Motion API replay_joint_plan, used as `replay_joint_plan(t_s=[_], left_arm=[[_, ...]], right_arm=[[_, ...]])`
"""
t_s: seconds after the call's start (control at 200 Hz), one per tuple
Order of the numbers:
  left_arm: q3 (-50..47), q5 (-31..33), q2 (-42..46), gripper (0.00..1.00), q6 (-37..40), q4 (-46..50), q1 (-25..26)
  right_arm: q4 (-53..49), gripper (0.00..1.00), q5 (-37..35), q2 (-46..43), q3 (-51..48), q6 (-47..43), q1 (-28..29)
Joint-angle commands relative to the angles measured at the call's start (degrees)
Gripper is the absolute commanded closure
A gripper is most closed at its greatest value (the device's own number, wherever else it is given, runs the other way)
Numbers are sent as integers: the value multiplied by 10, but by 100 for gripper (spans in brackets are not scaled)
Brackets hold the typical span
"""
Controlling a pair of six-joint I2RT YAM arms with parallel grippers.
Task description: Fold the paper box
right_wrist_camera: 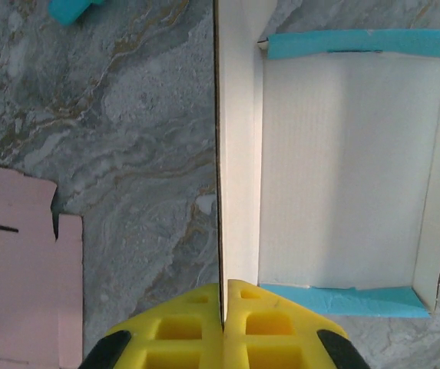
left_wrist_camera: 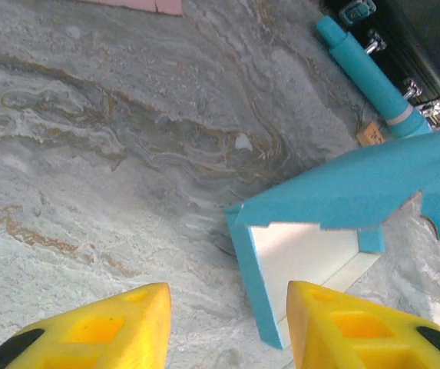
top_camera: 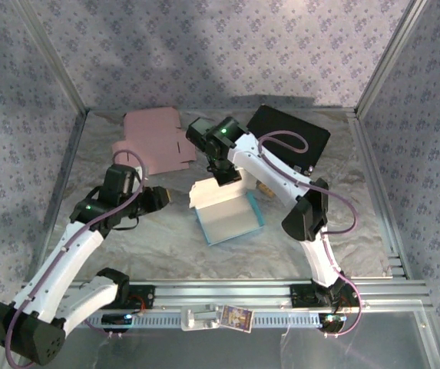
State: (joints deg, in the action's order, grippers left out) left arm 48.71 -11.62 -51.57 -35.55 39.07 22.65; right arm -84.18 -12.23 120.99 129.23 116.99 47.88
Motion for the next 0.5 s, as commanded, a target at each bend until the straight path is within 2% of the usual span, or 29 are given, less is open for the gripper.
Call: replay_joint_plan(t_s=[0.0, 0.11, 0.27, 0.335, 0.435, 0.495], left_arm=[[-13, -27, 6, 57, 17, 1, 5], [-26, -48, -5, 57, 35, -28, 7], [-40, -62, -23, 57, 76, -48, 8], [-43, -71, -25, 57, 89, -60, 9], [-46, -80, -25, 55, 112, -79, 21], [-44, -80, -31, 53, 133, -88, 34]], right_arm=[[8, 99, -26, -17, -33, 151, -5], [52, 86, -30, -34, -73, 141, -8], [112, 78, -23, -71, -144, 122, -13], [127, 71, -29, -88, -161, 107, -16], [142, 57, -71, -116, -164, 39, -19], [146, 50, -112, -140, -155, -53, -23]])
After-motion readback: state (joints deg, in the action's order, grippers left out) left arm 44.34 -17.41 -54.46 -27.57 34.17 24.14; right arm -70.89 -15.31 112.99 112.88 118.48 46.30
